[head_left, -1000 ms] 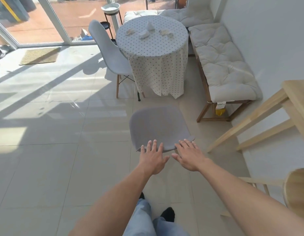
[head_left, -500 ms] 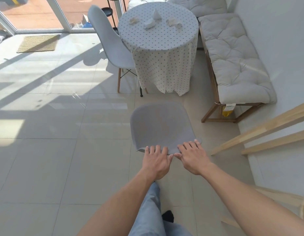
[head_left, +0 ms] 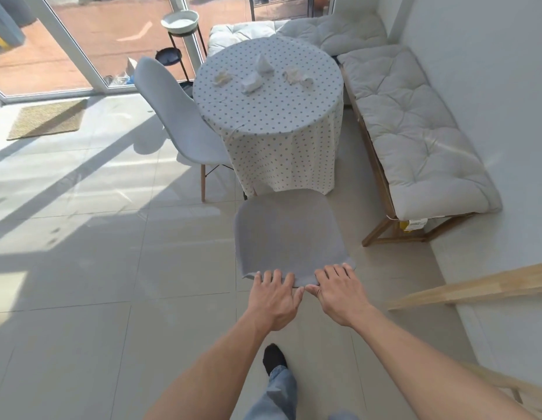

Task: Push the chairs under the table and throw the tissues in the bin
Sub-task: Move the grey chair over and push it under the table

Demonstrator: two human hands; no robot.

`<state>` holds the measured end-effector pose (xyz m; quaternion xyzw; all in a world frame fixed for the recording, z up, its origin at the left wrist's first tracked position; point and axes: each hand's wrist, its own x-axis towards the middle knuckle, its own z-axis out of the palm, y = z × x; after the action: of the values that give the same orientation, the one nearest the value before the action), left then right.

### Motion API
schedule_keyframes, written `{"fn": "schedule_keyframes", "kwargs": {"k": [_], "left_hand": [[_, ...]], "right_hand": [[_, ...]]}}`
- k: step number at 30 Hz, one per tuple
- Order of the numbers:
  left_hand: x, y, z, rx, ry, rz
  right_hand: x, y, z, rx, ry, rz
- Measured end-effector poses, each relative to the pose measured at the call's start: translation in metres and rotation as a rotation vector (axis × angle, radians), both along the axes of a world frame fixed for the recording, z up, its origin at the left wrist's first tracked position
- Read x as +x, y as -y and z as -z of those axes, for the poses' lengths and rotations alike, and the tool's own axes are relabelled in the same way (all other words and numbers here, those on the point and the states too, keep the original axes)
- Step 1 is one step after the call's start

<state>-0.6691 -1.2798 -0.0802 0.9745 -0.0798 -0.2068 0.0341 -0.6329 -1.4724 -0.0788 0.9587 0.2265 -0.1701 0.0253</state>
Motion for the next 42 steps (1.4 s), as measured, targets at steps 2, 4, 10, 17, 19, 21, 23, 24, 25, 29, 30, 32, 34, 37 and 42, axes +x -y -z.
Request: {"fn": "schedule_keyframes", "kwargs": {"k": [2,4,10,17,19,21,23,24,25,29,30,32,34,37,42], "left_hand": [[0.022,-0.005,0.001,0.015,-0.004,0.006],[0.044,-0.009,0.000,0.019,-0.006,0.007],[0.112,-0.012,-0.003,0.026,-0.022,-0.005],[0.188,-0.008,-0.006,0.030,-0.025,-0.061],[0.207,-0.006,-0.006,0.030,-0.031,-0.081],[0.224,-0.004,-0.007,0.028,-0.029,-0.102],[0.239,-0.004,-0.007,0.019,-0.041,-0.124],[0.245,-0.003,-0.006,0.016,-0.049,-0.131],[0.250,-0.003,-0.006,0.014,-0.058,-0.132],[0.266,0.003,-0.006,-0.002,-0.102,-0.116],[0.269,0.005,-0.005,-0.007,-0.108,-0.106],[0.274,0.006,-0.005,-0.024,-0.125,-0.084],[0.280,0.004,-0.005,-0.064,-0.162,-0.057],[0.294,-0.009,-0.007,-0.129,-0.192,-0.026],[0.332,-0.049,-0.020,-0.131,-0.169,-0.034]], "right_hand": [[0.019,-0.007,0.000,0.000,-0.004,0.017],[0.040,-0.011,-0.001,-0.007,-0.003,0.023],[0.110,-0.015,0.000,-0.003,0.010,0.012],[0.192,-0.015,-0.001,0.002,0.029,-0.015],[0.212,-0.014,-0.001,-0.009,0.017,-0.021],[0.231,-0.014,-0.002,-0.019,0.012,-0.030],[0.247,-0.015,-0.004,-0.026,-0.001,-0.040],[0.253,-0.014,-0.004,-0.029,-0.006,-0.045],[0.259,-0.013,-0.004,-0.033,-0.008,-0.049],[0.272,-0.002,-0.004,-0.039,0.006,-0.067],[0.275,0.000,-0.005,-0.040,0.005,-0.071],[0.279,0.005,-0.007,-0.041,-0.008,-0.079],[0.282,0.009,-0.008,-0.035,-0.031,-0.096],[0.289,0.011,-0.009,0.026,-0.122,-0.031],[0.309,-0.015,-0.021,0.077,-0.177,0.212]]}}
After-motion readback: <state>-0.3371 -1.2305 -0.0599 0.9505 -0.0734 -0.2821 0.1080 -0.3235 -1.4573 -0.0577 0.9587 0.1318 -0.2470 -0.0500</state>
